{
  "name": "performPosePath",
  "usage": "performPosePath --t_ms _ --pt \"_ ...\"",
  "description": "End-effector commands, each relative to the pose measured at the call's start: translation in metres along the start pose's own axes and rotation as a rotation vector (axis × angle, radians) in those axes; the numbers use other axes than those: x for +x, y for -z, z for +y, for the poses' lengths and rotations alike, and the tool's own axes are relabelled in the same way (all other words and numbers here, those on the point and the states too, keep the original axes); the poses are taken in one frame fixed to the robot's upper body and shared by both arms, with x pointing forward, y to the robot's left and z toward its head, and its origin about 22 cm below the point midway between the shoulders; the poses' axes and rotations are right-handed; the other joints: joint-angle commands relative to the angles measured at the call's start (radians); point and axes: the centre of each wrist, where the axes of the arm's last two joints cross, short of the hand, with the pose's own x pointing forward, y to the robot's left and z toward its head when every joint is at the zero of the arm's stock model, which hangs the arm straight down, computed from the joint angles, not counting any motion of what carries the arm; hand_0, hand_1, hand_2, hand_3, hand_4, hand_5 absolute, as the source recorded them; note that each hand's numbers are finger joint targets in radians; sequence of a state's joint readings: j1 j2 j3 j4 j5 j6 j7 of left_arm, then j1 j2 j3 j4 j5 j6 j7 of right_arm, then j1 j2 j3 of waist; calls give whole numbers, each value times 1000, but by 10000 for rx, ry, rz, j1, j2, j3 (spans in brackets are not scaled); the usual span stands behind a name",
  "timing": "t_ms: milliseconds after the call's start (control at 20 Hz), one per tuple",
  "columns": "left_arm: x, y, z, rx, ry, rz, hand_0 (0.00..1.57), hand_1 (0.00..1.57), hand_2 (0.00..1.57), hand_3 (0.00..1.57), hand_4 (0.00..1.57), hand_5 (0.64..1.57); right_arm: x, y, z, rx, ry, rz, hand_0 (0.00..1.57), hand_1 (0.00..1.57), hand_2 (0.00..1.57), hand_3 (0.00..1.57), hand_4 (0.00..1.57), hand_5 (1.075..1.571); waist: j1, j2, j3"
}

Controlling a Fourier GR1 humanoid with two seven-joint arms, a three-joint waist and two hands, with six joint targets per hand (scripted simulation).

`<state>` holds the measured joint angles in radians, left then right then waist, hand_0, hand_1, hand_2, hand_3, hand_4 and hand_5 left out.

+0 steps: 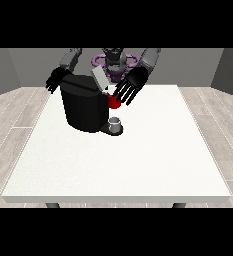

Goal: Insert the coffee pod into the coffee machine and close the lid

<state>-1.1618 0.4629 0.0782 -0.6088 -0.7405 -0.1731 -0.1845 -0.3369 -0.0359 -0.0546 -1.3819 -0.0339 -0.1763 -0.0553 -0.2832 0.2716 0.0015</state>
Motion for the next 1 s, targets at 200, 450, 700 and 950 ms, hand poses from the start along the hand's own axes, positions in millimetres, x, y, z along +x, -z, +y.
performPosePath --t_ms 200,450,700,950 --pt "7 3 -3 -461 251 106 0 0 0 0 0 1571 -17 -5 -10 -288 -110 311 0 0 0 0 353 1571 208 -251 -12" --pt "11 3 -9 -531 368 -252 0 0 0 0 0 1571 -26 -4 -13 -805 -24 405 0 0 0 0 387 1571 705 -343 -11" --pt "-5 -7 -37 -854 71 83 0 0 0 0 0 1571 -40 -23 -40 -721 -295 1061 0 0 0 0 411 1571 634 -1261 -14" --pt "-18 -18 -72 -1618 -1873 95 0 0 0 0 0 1571 -55 -36 -49 -1364 -284 1952 0 0 0 0 383 1571 1437 -2186 -16"
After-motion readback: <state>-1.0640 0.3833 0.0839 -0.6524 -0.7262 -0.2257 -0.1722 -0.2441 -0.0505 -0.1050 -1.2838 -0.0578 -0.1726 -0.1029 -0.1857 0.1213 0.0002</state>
